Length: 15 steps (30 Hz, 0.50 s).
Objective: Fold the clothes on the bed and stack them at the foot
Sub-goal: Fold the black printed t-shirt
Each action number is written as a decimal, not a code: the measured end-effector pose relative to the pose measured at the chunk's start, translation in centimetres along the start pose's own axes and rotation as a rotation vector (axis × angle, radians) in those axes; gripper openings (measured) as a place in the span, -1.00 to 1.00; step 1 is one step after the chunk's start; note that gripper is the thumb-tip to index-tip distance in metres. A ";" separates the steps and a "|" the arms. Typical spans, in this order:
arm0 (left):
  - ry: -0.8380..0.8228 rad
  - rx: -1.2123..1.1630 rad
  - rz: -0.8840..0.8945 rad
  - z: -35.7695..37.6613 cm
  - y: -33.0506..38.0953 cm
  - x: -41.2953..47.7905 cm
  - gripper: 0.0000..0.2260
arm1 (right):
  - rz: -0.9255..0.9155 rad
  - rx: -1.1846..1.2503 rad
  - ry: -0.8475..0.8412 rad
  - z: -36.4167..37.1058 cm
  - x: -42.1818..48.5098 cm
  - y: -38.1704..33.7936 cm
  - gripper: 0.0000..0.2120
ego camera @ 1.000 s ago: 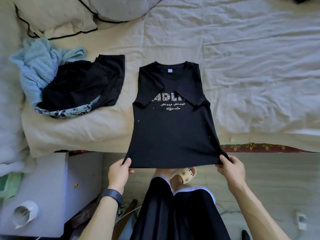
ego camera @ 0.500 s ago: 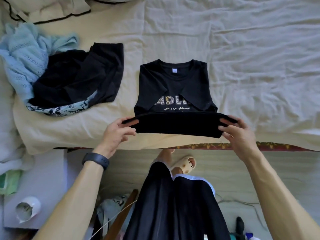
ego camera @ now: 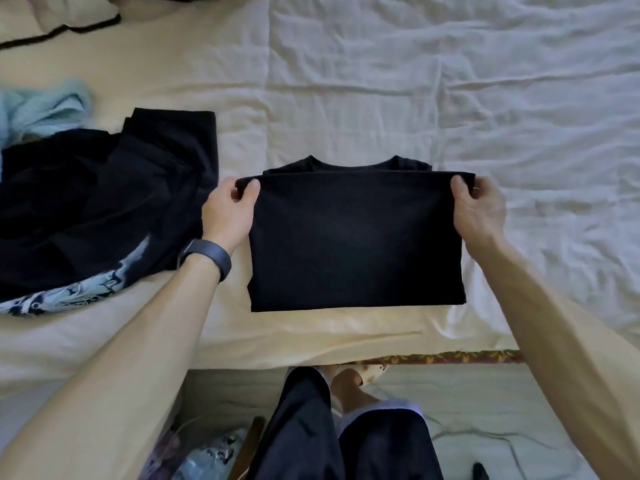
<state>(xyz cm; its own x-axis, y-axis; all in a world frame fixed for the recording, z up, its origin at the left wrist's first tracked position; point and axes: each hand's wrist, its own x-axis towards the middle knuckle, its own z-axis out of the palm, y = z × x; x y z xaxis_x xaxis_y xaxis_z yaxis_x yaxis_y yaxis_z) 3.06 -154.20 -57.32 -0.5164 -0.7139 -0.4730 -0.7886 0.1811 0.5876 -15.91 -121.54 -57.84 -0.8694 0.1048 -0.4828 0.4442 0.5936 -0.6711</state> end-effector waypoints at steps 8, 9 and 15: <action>0.047 -0.041 0.007 0.8 0.6 2.3 -0.71 | 0.019 -0.035 0.076 1.7 1.7 -0.7 -0.79; 0.042 -0.028 0.005 0.9 0.7 2.5 -0.71 | 0.018 -0.041 0.072 1.8 2.0 -0.9 -0.81; 0.083 -0.077 0.004 1.3 0.8 3.1 -0.70 | 0.014 -0.068 0.080 2.2 3.1 -1.0 -0.82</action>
<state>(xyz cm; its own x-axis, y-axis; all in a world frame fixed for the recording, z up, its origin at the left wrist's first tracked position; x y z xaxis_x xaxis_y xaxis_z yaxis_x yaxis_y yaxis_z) 0.39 -155.41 -59.13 -0.4873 -0.7674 -0.4167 -0.7573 0.1339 0.6391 -18.58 -123.50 -59.90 -0.8791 0.1749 -0.4434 0.4428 0.6440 -0.6239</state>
